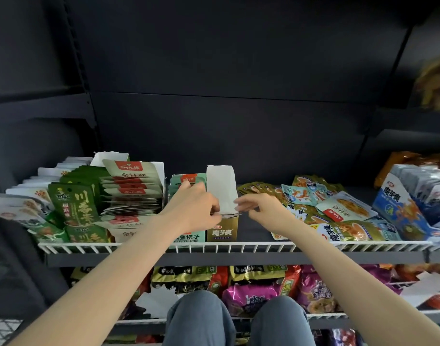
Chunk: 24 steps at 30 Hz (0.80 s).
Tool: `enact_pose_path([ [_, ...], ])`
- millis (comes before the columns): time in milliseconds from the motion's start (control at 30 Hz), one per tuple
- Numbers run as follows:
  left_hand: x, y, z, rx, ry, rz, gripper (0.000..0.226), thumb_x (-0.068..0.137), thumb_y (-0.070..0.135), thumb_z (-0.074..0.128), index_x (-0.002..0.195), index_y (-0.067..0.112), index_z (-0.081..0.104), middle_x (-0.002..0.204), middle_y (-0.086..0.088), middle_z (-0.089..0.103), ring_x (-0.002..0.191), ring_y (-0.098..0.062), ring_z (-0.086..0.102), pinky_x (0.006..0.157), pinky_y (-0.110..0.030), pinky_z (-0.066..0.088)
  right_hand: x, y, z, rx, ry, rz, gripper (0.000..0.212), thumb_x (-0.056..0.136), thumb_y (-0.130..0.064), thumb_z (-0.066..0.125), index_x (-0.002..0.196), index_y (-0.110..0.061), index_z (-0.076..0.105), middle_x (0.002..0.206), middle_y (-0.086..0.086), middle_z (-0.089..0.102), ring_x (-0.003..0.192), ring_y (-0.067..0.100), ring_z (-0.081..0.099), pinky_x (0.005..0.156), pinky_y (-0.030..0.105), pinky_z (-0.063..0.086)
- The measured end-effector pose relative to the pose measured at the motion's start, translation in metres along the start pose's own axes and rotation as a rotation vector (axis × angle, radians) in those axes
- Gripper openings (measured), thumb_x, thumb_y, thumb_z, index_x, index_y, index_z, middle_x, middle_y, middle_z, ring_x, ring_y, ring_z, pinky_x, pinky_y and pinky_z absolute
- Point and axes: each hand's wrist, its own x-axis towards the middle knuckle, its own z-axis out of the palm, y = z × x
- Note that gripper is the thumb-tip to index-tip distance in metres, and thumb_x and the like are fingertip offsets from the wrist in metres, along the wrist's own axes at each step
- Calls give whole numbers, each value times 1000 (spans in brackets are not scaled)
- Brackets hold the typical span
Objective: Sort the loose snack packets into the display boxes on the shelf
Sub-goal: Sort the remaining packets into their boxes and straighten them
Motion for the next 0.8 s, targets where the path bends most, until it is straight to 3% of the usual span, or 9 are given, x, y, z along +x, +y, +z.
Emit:
enact_pose_path([
  [133,14,23,-3,-113,124,38,30,92,38,42,112,29,63,108,13,64,109,-13,47,95,-35,31,-7,23,-21,31,175,134,43,88,4,45,124,-15,58,112,1,67,104,10,59,80,8,41],
  [267,42,68,7,-373,164,33,29,96,24,44,118,16,60,110,1,63,104,-16,53,93,-33,43,-15,56,-35,-27,300,337,37,91,-3,46,125,-11,57,116,9,64,94,20,62,74,19,47],
  [333,63,92,21,-493,79,-13,28,95,16,46,120,8,57,117,-6,59,107,-20,54,94,-34,46,-17,69,-35,-69,214,460,41,91,-9,51,132,-10,50,118,15,62,88,25,62,66,24,45],
  [467,103,119,58,-592,-138,-247,27,95,18,49,116,1,54,124,-17,53,108,-29,53,88,-36,44,-14,84,-27,-117,51,551,52,90,-22,60,135,-6,42,128,18,54,117,32,52,87,31,41],
  [633,131,123,92,-785,-320,-596,32,92,11,48,123,2,52,122,-17,56,111,-31,55,91,-38,51,-1,103,-14,-164,-15,612,52,82,-31,71,121,-5,49,121,16,56,108,29,52,83,31,42],
  [700,138,121,97,-956,-348,-687,32,90,7,50,122,5,53,120,-17,57,108,-30,58,82,-37,55,4,108,-11,-130,-5,622,44,79,-31,73,109,-7,52,113,15,57,99,26,51,76,29,39],
  [800,141,119,97,-1120,-376,-731,33,89,4,53,123,5,54,117,-14,57,100,-25,59,56,-25,49,6,108,-16,60,7,662,44,77,-26,75,111,-5,56,99,13,58,92,26,57,74,31,43],
])
